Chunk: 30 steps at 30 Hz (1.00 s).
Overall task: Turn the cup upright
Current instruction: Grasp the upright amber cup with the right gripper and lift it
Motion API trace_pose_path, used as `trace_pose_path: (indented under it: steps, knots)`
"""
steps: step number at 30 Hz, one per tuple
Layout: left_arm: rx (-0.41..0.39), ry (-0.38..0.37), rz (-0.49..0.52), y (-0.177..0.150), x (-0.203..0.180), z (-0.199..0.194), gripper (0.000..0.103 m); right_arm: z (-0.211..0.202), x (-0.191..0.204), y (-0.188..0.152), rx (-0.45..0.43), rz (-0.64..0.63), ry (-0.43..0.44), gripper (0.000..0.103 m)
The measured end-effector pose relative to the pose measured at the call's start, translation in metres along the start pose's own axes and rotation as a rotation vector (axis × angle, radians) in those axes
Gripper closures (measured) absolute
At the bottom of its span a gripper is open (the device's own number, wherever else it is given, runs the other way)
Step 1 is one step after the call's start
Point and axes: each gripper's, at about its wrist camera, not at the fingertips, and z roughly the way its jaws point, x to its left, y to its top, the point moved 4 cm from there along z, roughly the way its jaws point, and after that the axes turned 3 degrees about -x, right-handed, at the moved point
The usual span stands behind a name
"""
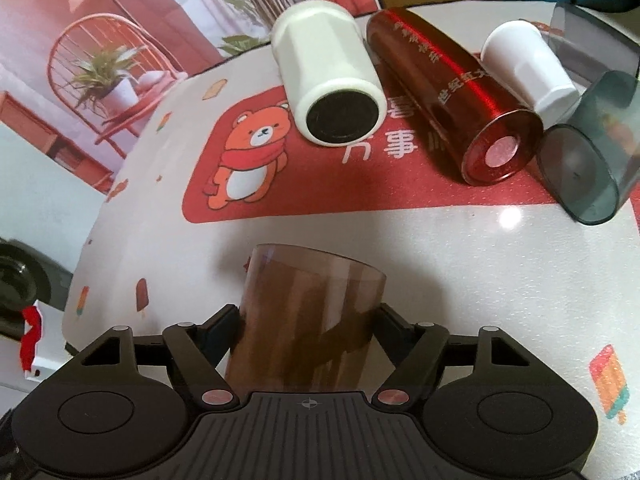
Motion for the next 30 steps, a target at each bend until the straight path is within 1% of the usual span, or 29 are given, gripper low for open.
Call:
trace_pose_path:
  steps: [3, 8, 13, 16, 20, 24, 26, 30]
  knots:
    - [0.005, 0.0, -0.001, 0.0, -0.001, 0.001, 0.006, -0.011, -0.004, -0.004, -0.026, -0.044, 0.01, 0.033]
    - [0.011, -0.002, 0.008, 0.001, -0.005, 0.003, 0.006, -0.032, -0.005, -0.006, -0.1, -0.185, -0.035, 0.034]
    - [0.017, -0.001, 0.02, 0.0, -0.007, 0.005, 0.006, -0.047, -0.008, -0.004, -0.22, -0.345, -0.111, 0.036]
    - [0.016, -0.001, 0.022, 0.0, -0.007, 0.004, 0.006, -0.049, -0.007, 0.0, -0.306, -0.422, -0.136, 0.038]
    - [0.016, 0.003, 0.025, -0.001, -0.006, 0.002, 0.006, -0.046, -0.007, 0.007, -0.339, -0.447, -0.157, 0.038]
    - [0.02, 0.009, 0.012, -0.001, -0.005, 0.003, 0.006, -0.047, -0.004, 0.003, -0.377, -0.486, -0.177, 0.038]
    - [0.03, 0.009, 0.01, -0.001, -0.006, 0.005, 0.006, -0.046, -0.004, 0.001, -0.373, -0.5, -0.178, 0.038]
    - [0.032, 0.004, 0.025, -0.001, -0.01, 0.006, 0.006, -0.045, -0.007, 0.0, -0.368, -0.485, -0.17, 0.039]
